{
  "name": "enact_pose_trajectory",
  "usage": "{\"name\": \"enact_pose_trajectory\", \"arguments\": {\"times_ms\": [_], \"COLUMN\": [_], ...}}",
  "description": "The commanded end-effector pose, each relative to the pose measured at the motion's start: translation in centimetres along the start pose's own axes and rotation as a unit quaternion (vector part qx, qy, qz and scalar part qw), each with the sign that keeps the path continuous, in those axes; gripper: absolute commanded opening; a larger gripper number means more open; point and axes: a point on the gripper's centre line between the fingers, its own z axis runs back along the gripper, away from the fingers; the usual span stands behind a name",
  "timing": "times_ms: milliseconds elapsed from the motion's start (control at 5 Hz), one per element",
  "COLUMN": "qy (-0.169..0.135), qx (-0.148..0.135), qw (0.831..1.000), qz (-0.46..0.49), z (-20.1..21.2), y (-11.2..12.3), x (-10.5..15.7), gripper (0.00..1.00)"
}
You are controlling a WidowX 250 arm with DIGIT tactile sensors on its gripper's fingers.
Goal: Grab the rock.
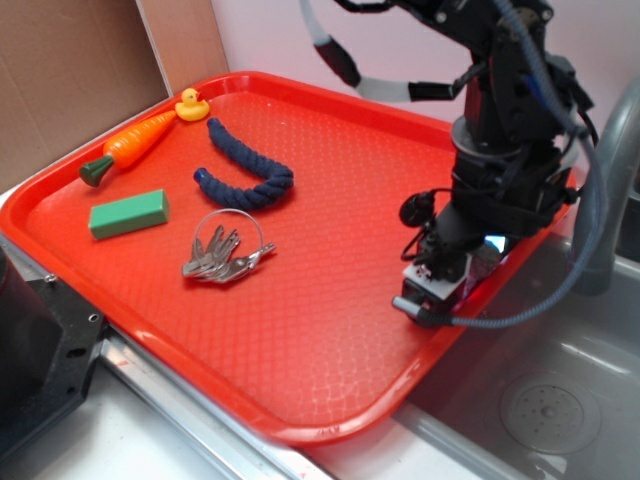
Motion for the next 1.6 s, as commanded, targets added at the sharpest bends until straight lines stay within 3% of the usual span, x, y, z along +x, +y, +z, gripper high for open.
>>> {"name": "enact_pose_trajectory", "arguments": {"times_ms": [0,200,400,600,800,1000,1200,1400], "qy": [-0.029,-0.038,-0.042,-0.025,-0.017,-0.018,-0.045,-0.038], "qx": [0.007,-0.002,-0.017,-0.068,-0.087,-0.072,-0.057,-0.027], "qw": [1.000,0.999,0.997,0.980,0.948,0.903,0.844,0.772], "qz": [0.000,0.005,0.061,0.184,0.305,0.422,0.531,0.634], "z": [1.1,0.6,2.7,6.9,11.6,15.3,18.0,20.3], "y": [-2.3,-2.3,-3.2,-4.9,-7.7,-9.7,-10.3,-10.0], "x": [0.2,-0.1,-2.3,-6.8,-11.2,-14.2,-14.4,-12.6], "gripper": [1.00,0.00,0.00,0.00,0.00,0.00,0.00,0.00]}}
